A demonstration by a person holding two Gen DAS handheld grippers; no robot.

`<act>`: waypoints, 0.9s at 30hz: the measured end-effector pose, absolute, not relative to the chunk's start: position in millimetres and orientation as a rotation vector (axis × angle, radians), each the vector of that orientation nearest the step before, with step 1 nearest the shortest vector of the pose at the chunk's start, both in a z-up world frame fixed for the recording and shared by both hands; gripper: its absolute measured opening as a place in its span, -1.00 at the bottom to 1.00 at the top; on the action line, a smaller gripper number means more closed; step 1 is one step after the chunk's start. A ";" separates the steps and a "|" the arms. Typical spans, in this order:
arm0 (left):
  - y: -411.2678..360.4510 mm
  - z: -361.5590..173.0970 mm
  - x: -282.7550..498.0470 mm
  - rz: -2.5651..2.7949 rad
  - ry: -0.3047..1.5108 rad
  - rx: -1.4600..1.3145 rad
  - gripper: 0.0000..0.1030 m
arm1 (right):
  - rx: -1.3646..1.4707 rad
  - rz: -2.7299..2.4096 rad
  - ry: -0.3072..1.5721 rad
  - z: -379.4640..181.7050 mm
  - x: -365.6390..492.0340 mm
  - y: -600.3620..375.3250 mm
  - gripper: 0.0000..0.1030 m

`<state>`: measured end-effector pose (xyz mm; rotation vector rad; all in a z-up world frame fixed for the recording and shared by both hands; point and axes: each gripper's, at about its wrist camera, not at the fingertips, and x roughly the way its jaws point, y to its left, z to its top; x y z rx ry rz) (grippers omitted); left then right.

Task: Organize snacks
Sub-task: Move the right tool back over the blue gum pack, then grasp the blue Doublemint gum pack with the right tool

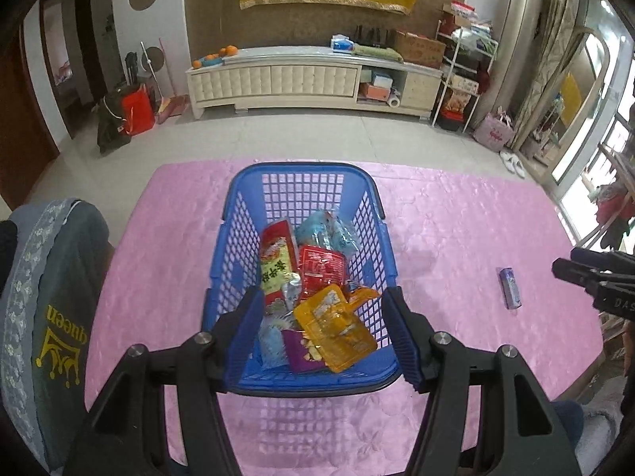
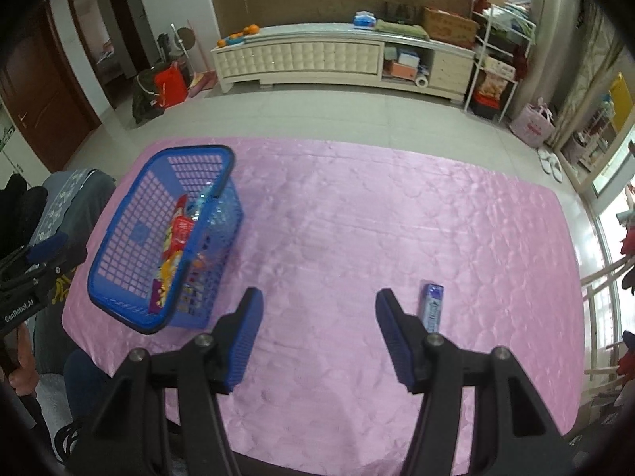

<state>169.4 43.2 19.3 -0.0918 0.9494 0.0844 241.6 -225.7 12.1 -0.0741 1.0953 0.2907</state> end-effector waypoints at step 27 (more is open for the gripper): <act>39.4 -53.4 254.4 0.229 1.137 -0.132 0.15 | 0.049 0.147 1.335 -120.1 306.5 -315.5 0.26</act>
